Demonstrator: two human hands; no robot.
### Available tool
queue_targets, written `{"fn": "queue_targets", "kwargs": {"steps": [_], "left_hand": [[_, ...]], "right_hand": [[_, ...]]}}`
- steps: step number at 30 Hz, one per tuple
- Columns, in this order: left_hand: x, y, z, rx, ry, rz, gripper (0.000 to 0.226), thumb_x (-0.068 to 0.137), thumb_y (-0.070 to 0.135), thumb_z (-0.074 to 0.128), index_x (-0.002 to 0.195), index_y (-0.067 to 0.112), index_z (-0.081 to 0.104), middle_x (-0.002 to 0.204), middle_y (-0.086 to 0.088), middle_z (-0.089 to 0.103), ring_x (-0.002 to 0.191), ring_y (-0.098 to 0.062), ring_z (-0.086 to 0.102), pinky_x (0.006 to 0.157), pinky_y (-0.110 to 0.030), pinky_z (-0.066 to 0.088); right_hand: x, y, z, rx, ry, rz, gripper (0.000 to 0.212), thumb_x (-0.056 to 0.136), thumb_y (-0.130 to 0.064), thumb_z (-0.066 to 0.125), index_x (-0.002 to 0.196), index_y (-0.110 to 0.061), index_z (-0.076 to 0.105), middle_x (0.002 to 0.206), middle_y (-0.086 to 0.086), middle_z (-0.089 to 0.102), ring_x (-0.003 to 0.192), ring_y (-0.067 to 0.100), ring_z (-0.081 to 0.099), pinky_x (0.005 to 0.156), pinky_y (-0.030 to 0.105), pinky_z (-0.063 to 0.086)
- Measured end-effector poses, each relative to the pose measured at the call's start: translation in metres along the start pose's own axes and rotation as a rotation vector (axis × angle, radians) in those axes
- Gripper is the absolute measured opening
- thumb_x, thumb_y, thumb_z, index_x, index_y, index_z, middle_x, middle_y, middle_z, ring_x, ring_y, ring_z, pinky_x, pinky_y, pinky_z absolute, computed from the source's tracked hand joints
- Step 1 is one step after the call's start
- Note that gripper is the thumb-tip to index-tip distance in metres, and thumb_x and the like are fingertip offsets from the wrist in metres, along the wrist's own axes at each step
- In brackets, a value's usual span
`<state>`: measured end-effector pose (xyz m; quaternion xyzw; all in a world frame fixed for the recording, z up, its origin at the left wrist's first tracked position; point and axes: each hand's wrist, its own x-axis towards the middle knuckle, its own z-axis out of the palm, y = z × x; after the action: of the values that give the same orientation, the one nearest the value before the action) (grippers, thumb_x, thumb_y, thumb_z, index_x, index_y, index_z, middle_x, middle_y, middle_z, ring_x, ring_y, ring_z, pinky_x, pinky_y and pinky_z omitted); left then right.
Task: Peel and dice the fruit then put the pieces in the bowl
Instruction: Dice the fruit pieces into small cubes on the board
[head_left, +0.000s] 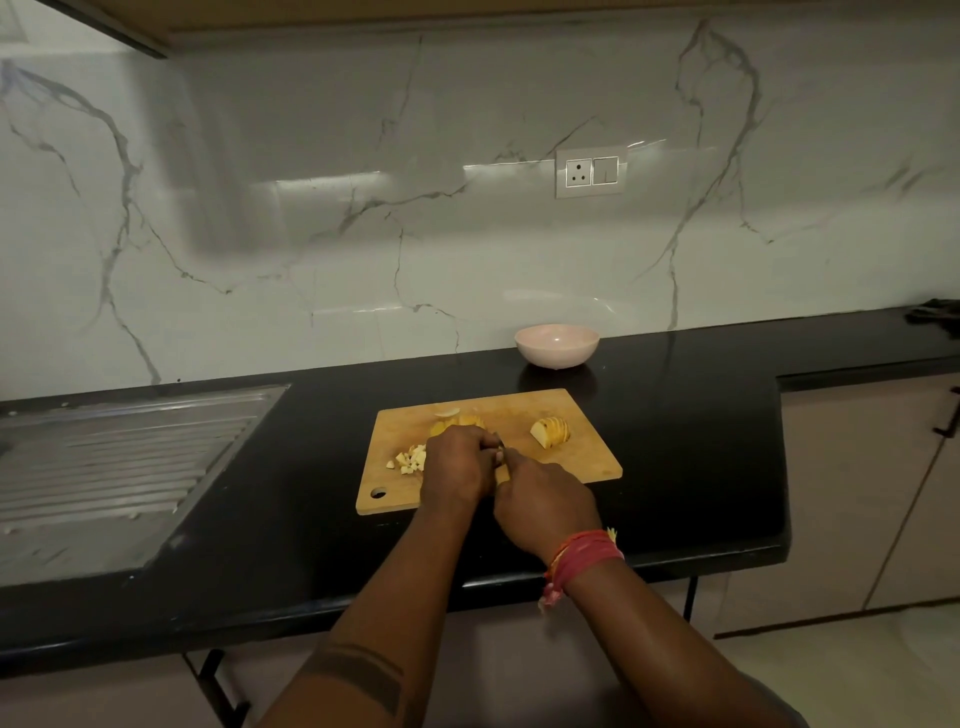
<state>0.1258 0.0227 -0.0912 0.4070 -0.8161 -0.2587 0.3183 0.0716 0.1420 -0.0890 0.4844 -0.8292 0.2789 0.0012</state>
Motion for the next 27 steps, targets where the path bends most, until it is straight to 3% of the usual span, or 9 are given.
{"fn": "queue_targets", "kwargs": {"steps": [10, 16, 23, 27], "left_hand": [[-0.001, -0.001, 0.007, 0.013, 0.022, -0.016, 0.021, 0.092, 0.02, 0.073, 0.113, 0.018, 0.077, 0.114, 0.0, 0.075, 0.106, -0.014, 0.067, 0.095, -0.026, 0.05], [-0.002, -0.001, 0.006, 0.016, 0.013, -0.018, 0.022, 0.094, 0.022, 0.072, 0.115, 0.019, 0.075, 0.115, 0.0, 0.074, 0.104, -0.013, 0.066, 0.086, -0.02, 0.045], [-0.004, 0.0, 0.002, 0.02, -0.02, -0.001, 0.025, 0.095, 0.021, 0.07, 0.12, 0.018, 0.072, 0.121, -0.001, 0.072, 0.11, -0.014, 0.065, 0.088, -0.02, 0.044], [-0.006, -0.002, 0.004, 0.058, -0.037, 0.039, 0.029, 0.097, 0.022, 0.066, 0.126, 0.019, 0.069, 0.126, -0.002, 0.07, 0.112, -0.016, 0.065, 0.093, -0.023, 0.046]], "right_hand": [[-0.022, 0.009, -0.005, -0.057, -0.012, -0.05, 0.05, 0.095, -0.032, 0.044, 0.145, -0.028, 0.043, 0.083, 0.0, 0.061, 0.073, 0.02, 0.058, 0.062, 0.031, 0.045], [-0.03, 0.008, -0.009, -0.033, -0.026, -0.038, 0.043, 0.096, -0.032, 0.046, 0.139, -0.026, 0.048, 0.084, -0.001, 0.06, 0.072, 0.017, 0.055, 0.062, 0.03, 0.041], [-0.039, 0.017, -0.017, 0.064, -0.044, -0.009, 0.041, 0.094, -0.028, 0.045, 0.134, -0.028, 0.057, 0.088, 0.0, 0.065, 0.079, 0.018, 0.063, 0.07, 0.034, 0.054], [-0.042, 0.022, -0.023, 0.199, -0.01, 0.009, 0.052, 0.097, -0.027, 0.046, 0.147, -0.037, 0.046, 0.084, -0.007, 0.061, 0.072, 0.01, 0.06, 0.057, 0.026, 0.044]]}}
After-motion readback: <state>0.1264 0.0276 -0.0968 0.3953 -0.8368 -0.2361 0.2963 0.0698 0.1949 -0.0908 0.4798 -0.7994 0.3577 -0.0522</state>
